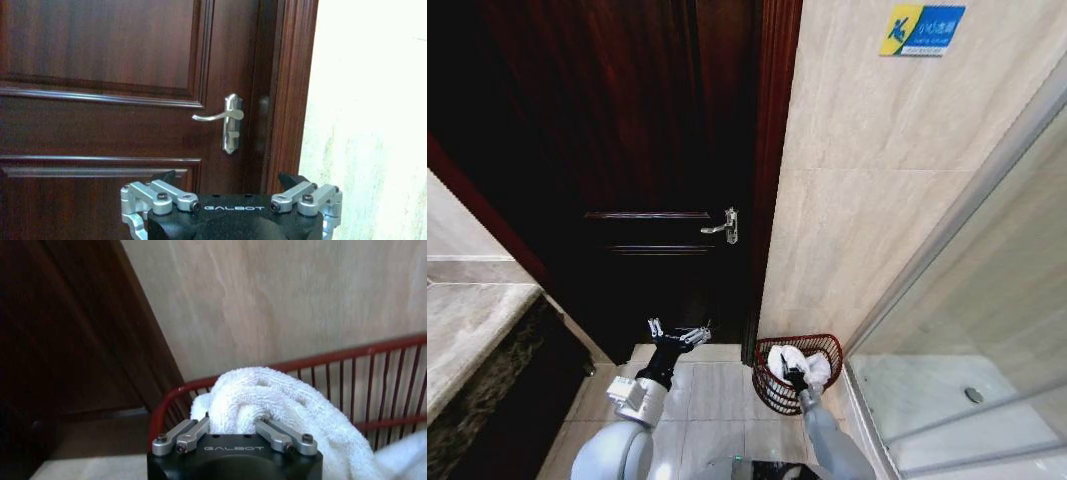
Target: Discard the used towel into the hamper.
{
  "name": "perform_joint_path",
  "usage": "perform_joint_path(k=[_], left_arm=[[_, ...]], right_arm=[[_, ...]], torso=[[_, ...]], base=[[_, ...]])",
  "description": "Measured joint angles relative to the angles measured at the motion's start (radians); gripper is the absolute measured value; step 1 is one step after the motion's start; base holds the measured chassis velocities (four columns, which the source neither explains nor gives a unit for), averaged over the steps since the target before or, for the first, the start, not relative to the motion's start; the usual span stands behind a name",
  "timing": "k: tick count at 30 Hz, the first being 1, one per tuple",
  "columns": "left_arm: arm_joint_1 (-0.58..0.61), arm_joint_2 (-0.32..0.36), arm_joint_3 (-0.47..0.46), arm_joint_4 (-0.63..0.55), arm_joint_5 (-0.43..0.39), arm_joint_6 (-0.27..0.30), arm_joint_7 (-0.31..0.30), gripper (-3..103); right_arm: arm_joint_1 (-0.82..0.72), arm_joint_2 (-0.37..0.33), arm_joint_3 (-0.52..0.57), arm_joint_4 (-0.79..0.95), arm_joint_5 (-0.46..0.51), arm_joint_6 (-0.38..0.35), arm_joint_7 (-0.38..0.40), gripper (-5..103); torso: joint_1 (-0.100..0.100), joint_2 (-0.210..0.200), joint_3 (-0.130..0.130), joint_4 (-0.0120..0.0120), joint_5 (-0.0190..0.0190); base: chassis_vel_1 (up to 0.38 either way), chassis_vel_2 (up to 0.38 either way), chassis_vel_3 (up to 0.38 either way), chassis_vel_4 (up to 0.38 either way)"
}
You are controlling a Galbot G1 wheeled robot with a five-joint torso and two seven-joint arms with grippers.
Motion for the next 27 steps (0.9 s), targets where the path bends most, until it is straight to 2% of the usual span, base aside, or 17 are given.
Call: perform_joint_path(k=[4,5,6,7,8,9,12,15,20,23,27], left_arm=[[0.000,0.000,0.000,0.000,0.000,0.000,0.000,100],[0.000,0.000,0.000,0.000,0.000,0.000,0.000,100],[0.000,0.000,0.000,0.000,0.000,0.000,0.000,100],[0.000,0.000,0.000,0.000,0.000,0.000,0.000,100],[0.000,0.000,0.000,0.000,0.000,0.000,0.000,100],[0.000,0.000,0.000,0.000,0.000,0.000,0.000,100],[0.000,0.000,0.000,0.000,0.000,0.000,0.000,100],[0.000,0.000,0.000,0.000,0.000,0.000,0.000,100],[0.000,0.000,0.000,0.000,0.000,0.000,0.000,100],[0.000,0.000,0.000,0.000,0.000,0.000,0.000,100],[0.000,0.000,0.000,0.000,0.000,0.000,0.000,100]], right_arm=[[0.028,-0.023,-0.046,0.005,0.045,-0.071,0.007,12],[0.041,-0.038,-0.061,0.009,0.058,-0.113,0.003,12],[0.067,-0.067,-0.081,0.010,0.072,-0.195,-0.021,12],[0.067,-0.067,-0.081,0.010,0.072,-0.195,-0.021,12],[0.077,-0.076,-0.085,0.009,0.079,-0.230,-0.036,12],[0.119,-0.100,-0.088,-0.020,0.098,-0.311,-0.076,12],[0.180,-0.113,-0.087,-0.085,0.100,-0.359,-0.110,12],[0.249,-0.116,-0.100,-0.176,0.042,-0.376,-0.140,12],[0.267,-0.105,-0.137,-0.200,-0.007,-0.377,-0.146,12],[0.313,-0.077,-0.152,-0.299,-0.122,-0.350,-0.126,12],[0.332,-0.067,-0.151,-0.349,-0.153,-0.345,-0.098,12]], torso=[[0.000,0.000,0.000,0.0002,0.0002],[0.000,0.000,0.000,0.0003,0.0003],[0.000,0.000,0.000,0.0003,-0.0001],[0.000,0.000,0.000,0.0003,-0.0001],[0.000,0.000,0.000,0.0000,-0.0002],[0.000,0.000,0.000,-0.0003,-0.0001],[0.000,0.000,0.000,0.0000,-0.0001],[0.000,0.000,0.000,0.0002,-0.0001],[0.000,0.000,0.000,0.0001,0.0000],[0.000,0.000,0.000,0.0002,-0.0002],[0.000,0.000,0.000,0.0001,0.0000]], base=[[0.000,0.000,0.000,0.000],[0.000,0.000,0.000,0.000],[0.000,0.000,0.000,0.000],[0.000,0.000,0.000,0.000],[0.000,0.000,0.000,0.000],[0.000,0.000,0.000,0.000],[0.000,0.000,0.000,0.000],[0.000,0.000,0.000,0.000],[0.000,0.000,0.000,0.000],[0.000,0.000,0.000,0.000],[0.000,0.000,0.000,0.000]])
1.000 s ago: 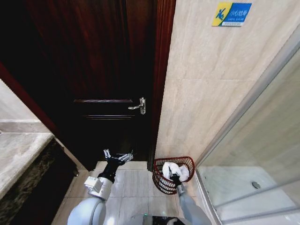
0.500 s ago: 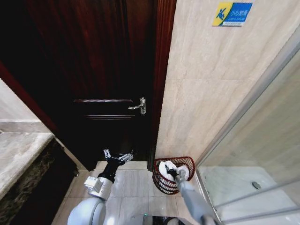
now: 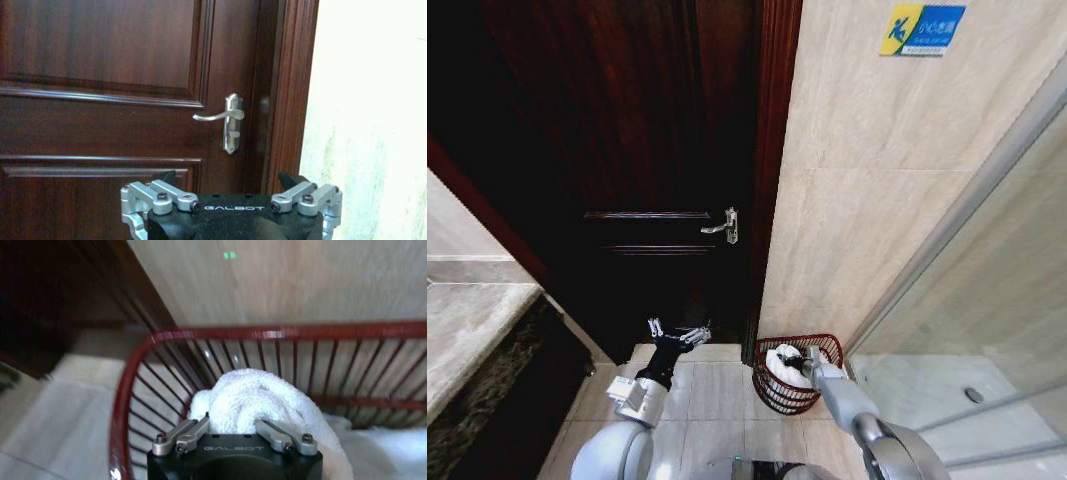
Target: Discard the used towel into the hamper.
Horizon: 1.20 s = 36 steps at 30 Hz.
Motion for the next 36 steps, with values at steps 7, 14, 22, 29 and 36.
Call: perform_joint_path(k=[7,14,22,29,36], left_arm=[[0.000,0.000,0.000,0.000,0.000,0.000,0.000,100],[0.000,0.000,0.000,0.000,0.000,0.000,0.000,100],[0.000,0.000,0.000,0.000,0.000,0.000,0.000,100],[0.000,0.000,0.000,0.000,0.000,0.000,0.000,100],[0.000,0.000,0.000,0.000,0.000,0.000,0.000,100]], right_arm=[[0.014,0.036,0.000,-0.035,-0.101,-0.013,0.097,18],[-0.004,0.036,0.010,-0.039,-0.156,0.011,0.144,40],[-0.009,0.062,0.035,-0.049,-0.166,0.024,0.223,67],[-0.054,0.038,0.047,0.031,-0.127,0.069,0.281,97],[-0.220,-0.056,0.042,0.317,-0.052,0.059,0.259,100]], torso=[[0.000,0.000,0.000,0.0000,-0.0001],[0.000,0.000,0.000,-0.0003,-0.0001],[0.000,0.000,0.000,0.0001,0.0000],[0.000,0.000,0.000,0.0002,0.0003],[0.000,0.000,0.000,-0.0006,0.0007]], base=[[0.000,0.000,0.000,0.000],[0.000,0.000,0.000,0.000],[0.000,0.000,0.000,0.000],[0.000,0.000,0.000,0.000],[0.000,0.000,0.000,0.000]])
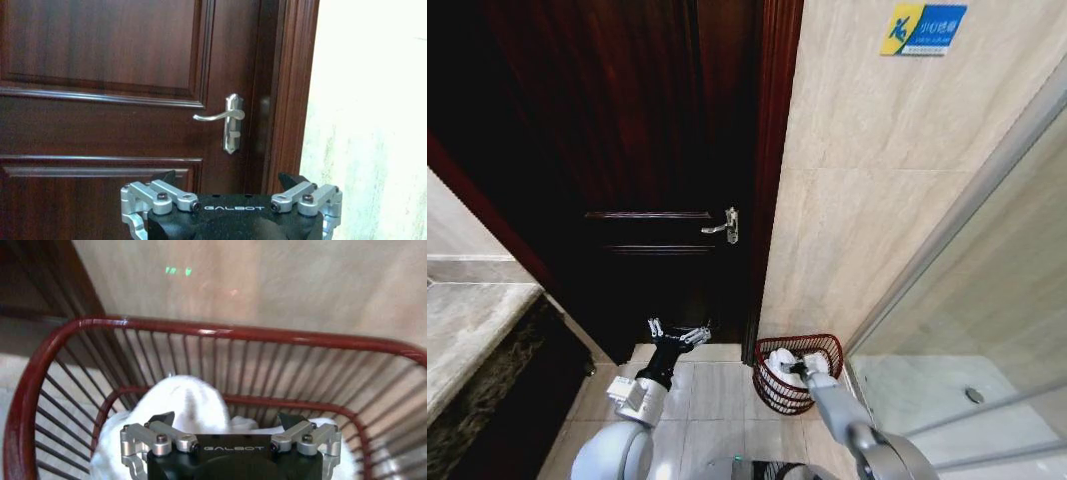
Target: Discard the used towel into the hamper.
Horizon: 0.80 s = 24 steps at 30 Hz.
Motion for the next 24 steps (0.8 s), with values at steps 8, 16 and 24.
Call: perform_joint_path(k=[8,16,24], left_arm=[[0.000,0.000,0.000,0.000,0.000,0.000,0.000,100],[0.000,0.000,0.000,0.000,0.000,0.000,0.000,100],[0.000,0.000,0.000,0.000,0.000,0.000,0.000,100]], right_arm=[[-0.298,-0.113,0.022,0.593,0.188,-0.109,0.036,100],[-0.523,-0.100,0.096,0.938,0.185,-0.102,0.085,100],[-0.668,-0.032,0.142,1.168,0.076,0.022,0.108,100]], torso=[[0.000,0.000,0.000,0.0007,-0.0019],[0.000,0.000,0.000,-0.0001,-0.0003],[0.000,0.000,0.000,0.0007,-0.0007]], base=[[0.000,0.000,0.000,0.000],[0.000,0.000,0.000,0.000],[0.000,0.000,0.000,0.000]])
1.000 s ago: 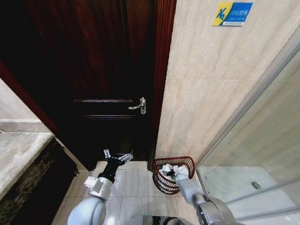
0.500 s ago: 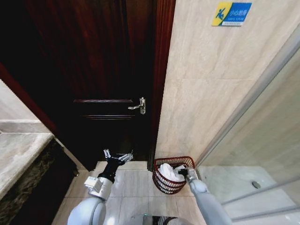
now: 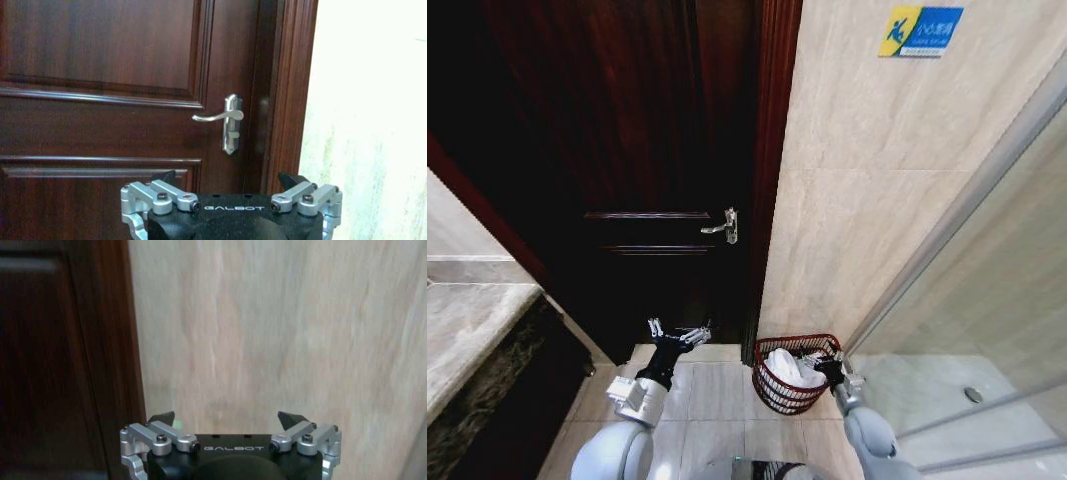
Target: Discard the used towel into the hamper.
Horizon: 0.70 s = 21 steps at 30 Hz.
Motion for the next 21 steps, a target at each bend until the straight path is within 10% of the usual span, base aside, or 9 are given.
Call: perform_joint_path(k=[21], left_arm=[[0.000,0.000,0.000,0.000,0.000,0.000,0.000,100]], right_arm=[[-0.236,0.141,0.005,0.472,-0.086,0.098,0.009,100]], torso=[[0.000,0.000,0.000,-0.0002,-0.0001]], base=[[0.000,0.000,0.000,0.000]])
